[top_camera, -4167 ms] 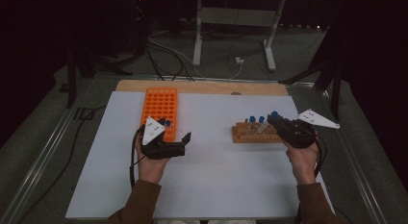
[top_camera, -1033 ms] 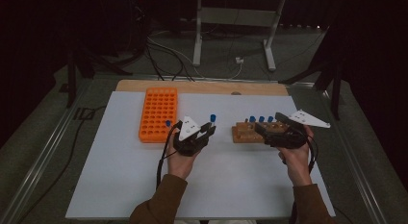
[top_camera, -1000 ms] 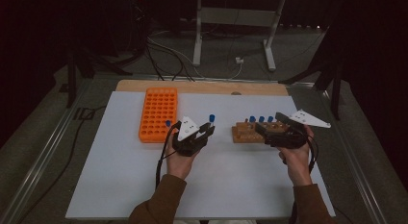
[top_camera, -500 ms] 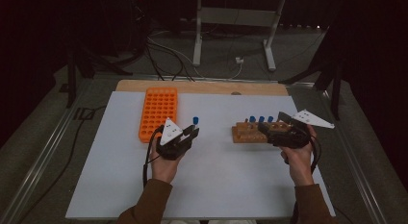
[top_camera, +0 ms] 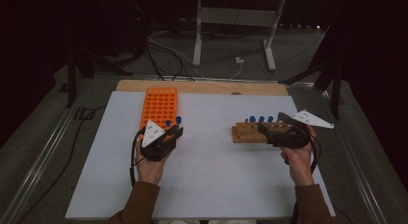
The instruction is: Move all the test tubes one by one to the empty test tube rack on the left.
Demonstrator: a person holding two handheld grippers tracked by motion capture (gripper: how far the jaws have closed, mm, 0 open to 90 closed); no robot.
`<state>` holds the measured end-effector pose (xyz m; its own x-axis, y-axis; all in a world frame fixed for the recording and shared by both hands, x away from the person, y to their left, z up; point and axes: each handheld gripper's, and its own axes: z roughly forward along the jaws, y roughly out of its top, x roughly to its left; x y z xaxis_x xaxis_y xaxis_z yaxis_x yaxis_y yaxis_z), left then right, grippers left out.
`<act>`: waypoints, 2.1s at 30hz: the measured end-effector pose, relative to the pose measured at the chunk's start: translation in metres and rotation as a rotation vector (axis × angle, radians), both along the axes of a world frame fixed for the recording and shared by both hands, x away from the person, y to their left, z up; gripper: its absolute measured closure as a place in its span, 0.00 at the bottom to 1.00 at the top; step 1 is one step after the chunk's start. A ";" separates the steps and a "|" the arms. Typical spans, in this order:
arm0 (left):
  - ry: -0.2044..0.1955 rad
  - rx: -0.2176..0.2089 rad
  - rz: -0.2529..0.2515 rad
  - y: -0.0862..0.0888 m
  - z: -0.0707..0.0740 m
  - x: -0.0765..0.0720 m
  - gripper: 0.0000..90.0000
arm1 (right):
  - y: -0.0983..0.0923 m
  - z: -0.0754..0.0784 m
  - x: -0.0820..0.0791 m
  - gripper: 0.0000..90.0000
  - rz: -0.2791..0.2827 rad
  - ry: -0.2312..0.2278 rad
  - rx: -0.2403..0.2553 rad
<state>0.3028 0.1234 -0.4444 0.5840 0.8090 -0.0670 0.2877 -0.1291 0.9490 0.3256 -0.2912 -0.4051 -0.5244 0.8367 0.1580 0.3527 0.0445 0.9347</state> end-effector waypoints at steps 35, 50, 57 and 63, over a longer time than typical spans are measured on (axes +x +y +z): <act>-0.012 0.022 0.253 0.033 -0.031 0.034 0.87 | -0.001 -0.002 0.001 0.01 0.003 0.000 0.003; 0.046 0.052 0.262 0.030 -0.049 0.043 0.87 | -0.002 -0.001 0.000 0.01 0.004 -0.001 0.003; 0.070 0.084 0.244 0.030 -0.055 0.041 0.87 | -0.001 -0.002 0.001 0.01 0.006 -0.001 0.000; 0.075 0.129 0.234 0.027 -0.054 0.039 0.88 | -0.001 -0.002 0.001 0.01 0.007 0.000 -0.001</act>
